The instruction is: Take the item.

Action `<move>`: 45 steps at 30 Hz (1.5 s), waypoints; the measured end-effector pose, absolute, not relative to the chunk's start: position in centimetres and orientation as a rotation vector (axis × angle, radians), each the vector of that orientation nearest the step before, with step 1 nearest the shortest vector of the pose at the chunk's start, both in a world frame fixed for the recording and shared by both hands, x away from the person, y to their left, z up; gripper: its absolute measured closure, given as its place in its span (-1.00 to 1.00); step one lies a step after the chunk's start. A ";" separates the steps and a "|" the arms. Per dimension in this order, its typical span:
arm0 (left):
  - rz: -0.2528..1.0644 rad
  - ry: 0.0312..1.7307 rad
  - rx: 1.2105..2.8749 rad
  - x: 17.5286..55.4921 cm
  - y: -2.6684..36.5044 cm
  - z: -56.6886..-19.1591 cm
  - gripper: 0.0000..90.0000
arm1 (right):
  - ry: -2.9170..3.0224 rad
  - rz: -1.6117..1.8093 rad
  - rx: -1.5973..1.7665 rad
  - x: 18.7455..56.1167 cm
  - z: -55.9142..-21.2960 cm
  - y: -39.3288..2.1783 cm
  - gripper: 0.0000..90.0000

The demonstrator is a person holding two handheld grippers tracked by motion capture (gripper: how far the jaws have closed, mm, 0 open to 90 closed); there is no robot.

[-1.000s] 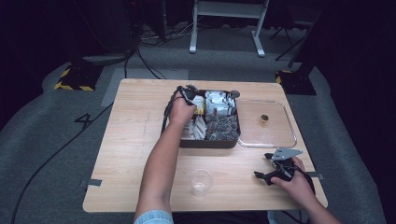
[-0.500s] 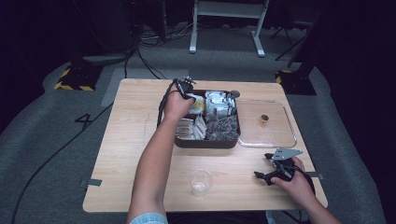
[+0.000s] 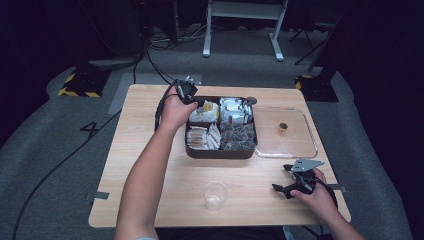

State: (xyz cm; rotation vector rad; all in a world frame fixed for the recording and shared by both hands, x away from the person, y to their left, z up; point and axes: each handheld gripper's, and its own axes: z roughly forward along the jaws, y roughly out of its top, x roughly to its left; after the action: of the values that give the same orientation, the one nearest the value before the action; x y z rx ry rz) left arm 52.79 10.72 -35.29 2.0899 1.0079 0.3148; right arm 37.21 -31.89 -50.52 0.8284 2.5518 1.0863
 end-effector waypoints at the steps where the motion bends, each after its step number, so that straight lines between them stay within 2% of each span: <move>1: 0.322 0.996 2.085 52.5 10.9 -35.0 1.00 | 2.552 1.086 0.828 37.2 -50.5 -31.9 -0.87; 12: 0.325 0.864 2.093 47.3 12.5 -31.8 1.00 | 2.550 1.086 0.835 37.1 -50.5 -31.9 -0.87; 22: 0.298 0.751 2.112 42.6 12.7 -30.8 1.00 | 2.548 1.085 0.835 37.1 -50.5 -31.9 -0.86; 39: 0.242 0.663 2.075 34.8 12.3 -32.5 1.00 | 2.537 1.090 0.841 36.7 -50.5 -32.0 -0.81; 45: 0.222 0.632 2.066 33.2 11.8 -33.4 1.00 | 2.537 1.090 0.842 36.7 -50.5 -32.0 -0.81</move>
State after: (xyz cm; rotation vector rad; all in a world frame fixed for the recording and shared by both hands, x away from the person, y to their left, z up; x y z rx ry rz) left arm 33.21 11.85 -33.40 2.0657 0.6322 0.2217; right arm 36.68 -31.97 -50.51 0.8417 2.5373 1.0904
